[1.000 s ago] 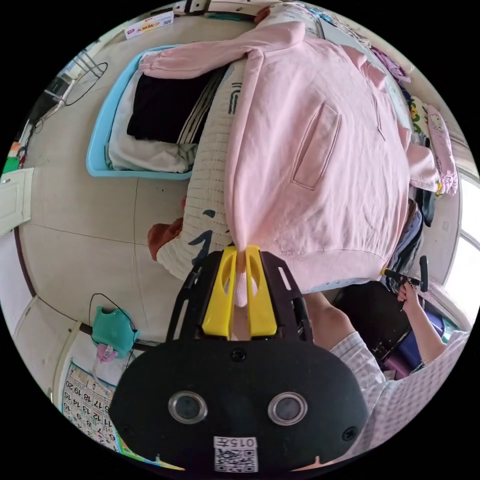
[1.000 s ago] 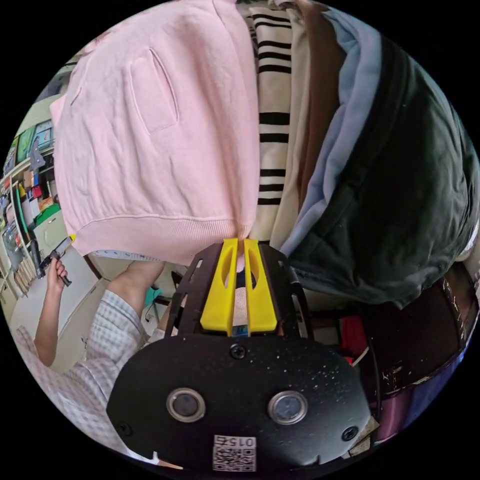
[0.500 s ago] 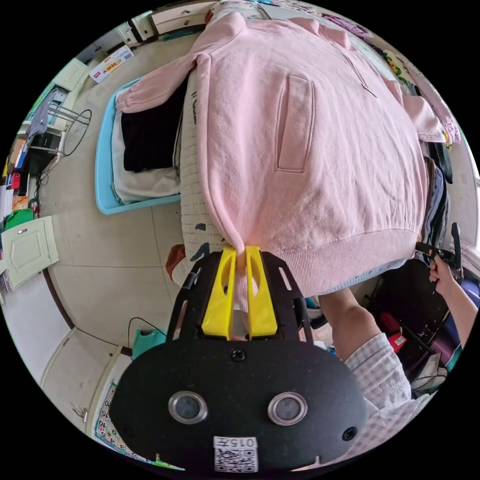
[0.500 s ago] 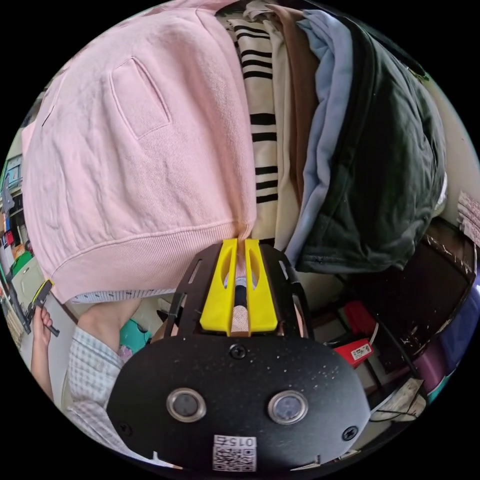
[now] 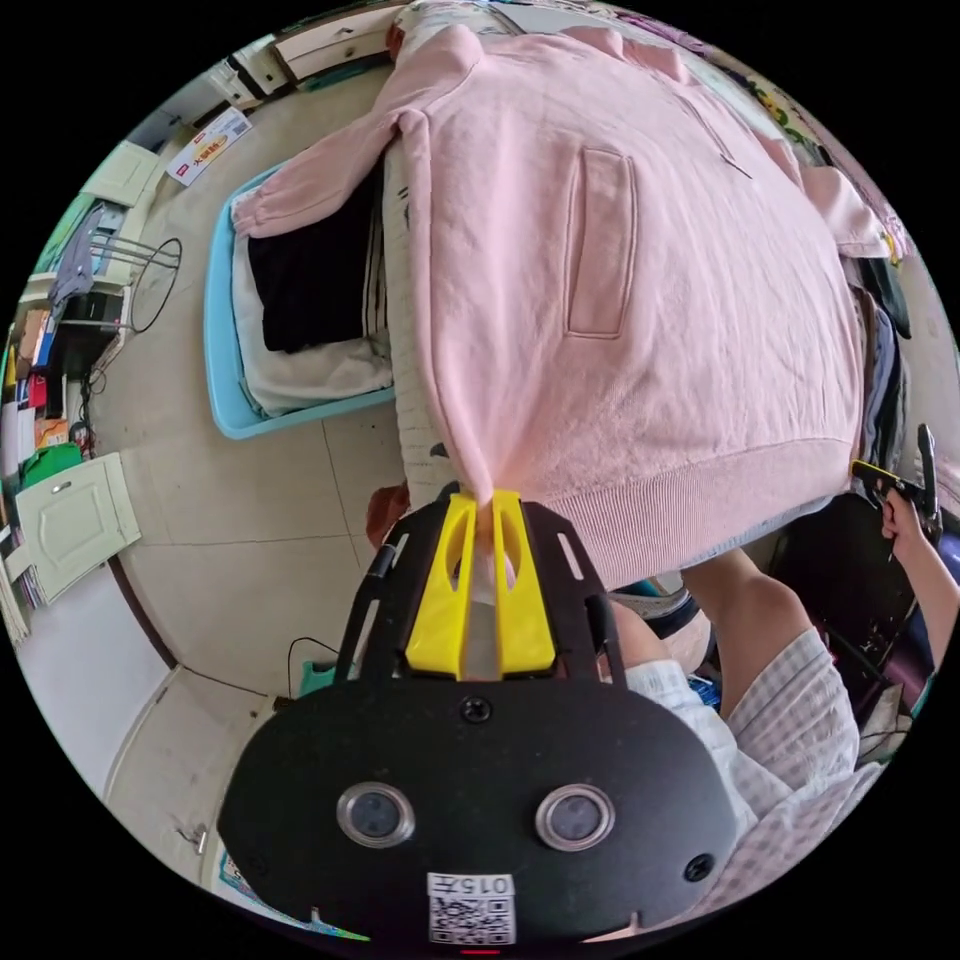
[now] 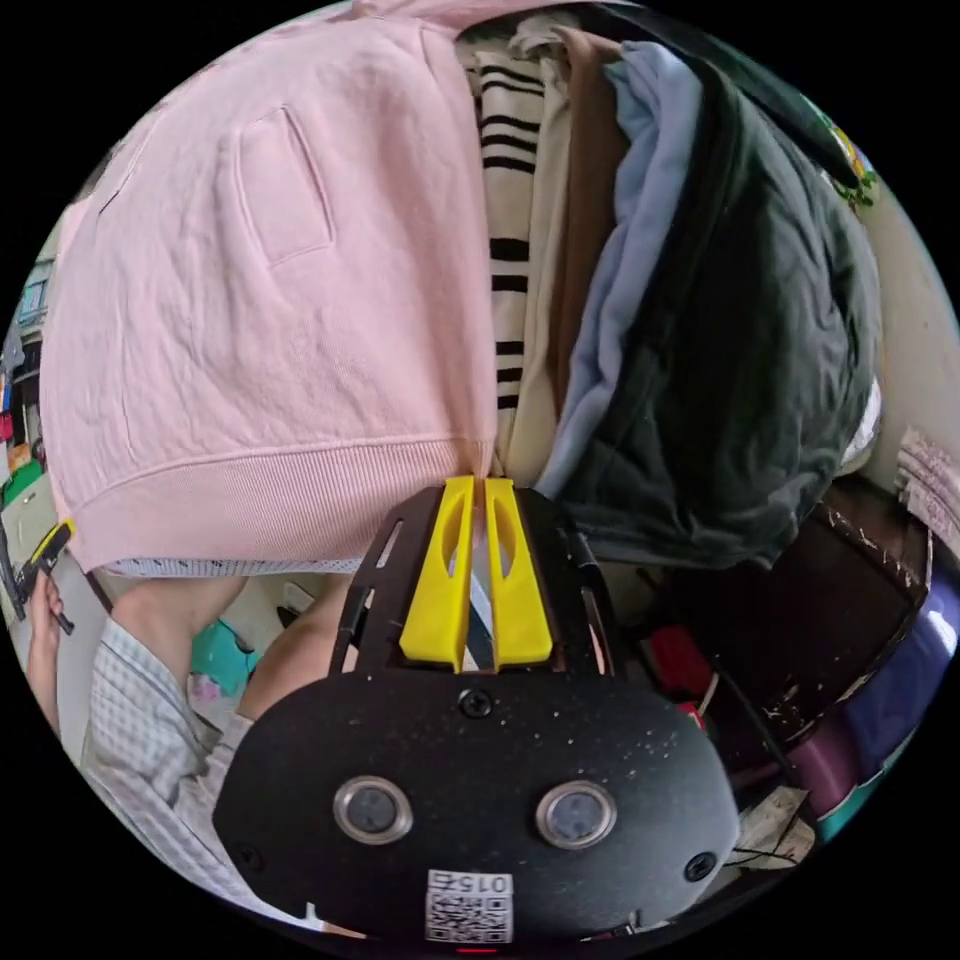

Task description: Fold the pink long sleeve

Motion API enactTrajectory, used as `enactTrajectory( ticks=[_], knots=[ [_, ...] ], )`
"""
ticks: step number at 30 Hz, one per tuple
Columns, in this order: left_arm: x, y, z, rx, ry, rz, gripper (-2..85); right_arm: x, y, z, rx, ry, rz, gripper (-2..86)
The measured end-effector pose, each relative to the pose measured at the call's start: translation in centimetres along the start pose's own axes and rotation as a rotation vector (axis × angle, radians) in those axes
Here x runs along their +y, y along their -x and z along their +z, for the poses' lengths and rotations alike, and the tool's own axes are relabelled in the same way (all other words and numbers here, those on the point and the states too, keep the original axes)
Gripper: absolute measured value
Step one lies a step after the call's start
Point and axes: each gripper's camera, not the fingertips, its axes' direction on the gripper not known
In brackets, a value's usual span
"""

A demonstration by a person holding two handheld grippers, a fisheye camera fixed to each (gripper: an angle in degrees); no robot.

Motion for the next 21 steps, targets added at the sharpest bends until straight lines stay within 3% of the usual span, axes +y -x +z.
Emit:
enactTrajectory(
  ticks=[3,7,9,12,15,17,21],
  knots=[
    [-0.7,-2.5,-0.2,-0.126,0.018,-0.047,1.4,-0.7,0.5,0.1,0.075,0.043,-0.028,1.3],
    [-0.8,-3.5,-1.0,-0.132,0.02,-0.08,2.2,1.2,-2.9,-0.8,-0.12,-0.039,0.058,2.4],
    [-0.9,-2.4,-1.9,-0.004,0.032,-0.092,3.7,2.7,-6.6,-1.7,-0.373,-0.068,0.067,4.6],
    [-0.2,0.5,-3.9,0.214,-0.02,-0.158,8.0,4.5,-10.9,-4.2,-0.578,-0.157,0.067,7.9],
    [0.2,2.7,-7.1,0.303,-0.17,-0.263,9.2,4.6,-12.9,-8.2,-0.576,-0.298,0.009,10.0],
    [-0.8,2.2,-8.4,0.337,-0.23,-0.227,10.6,3.2,-12.7,-9.3,-0.553,-0.314,-0.036,10.9],
    [-5.0,-2.2,-6.8,0.43,-0.113,-0.055,10.9,-0.9,-10.2,-8.1,-0.478,-0.161,-0.138,12.0]
  ],
)
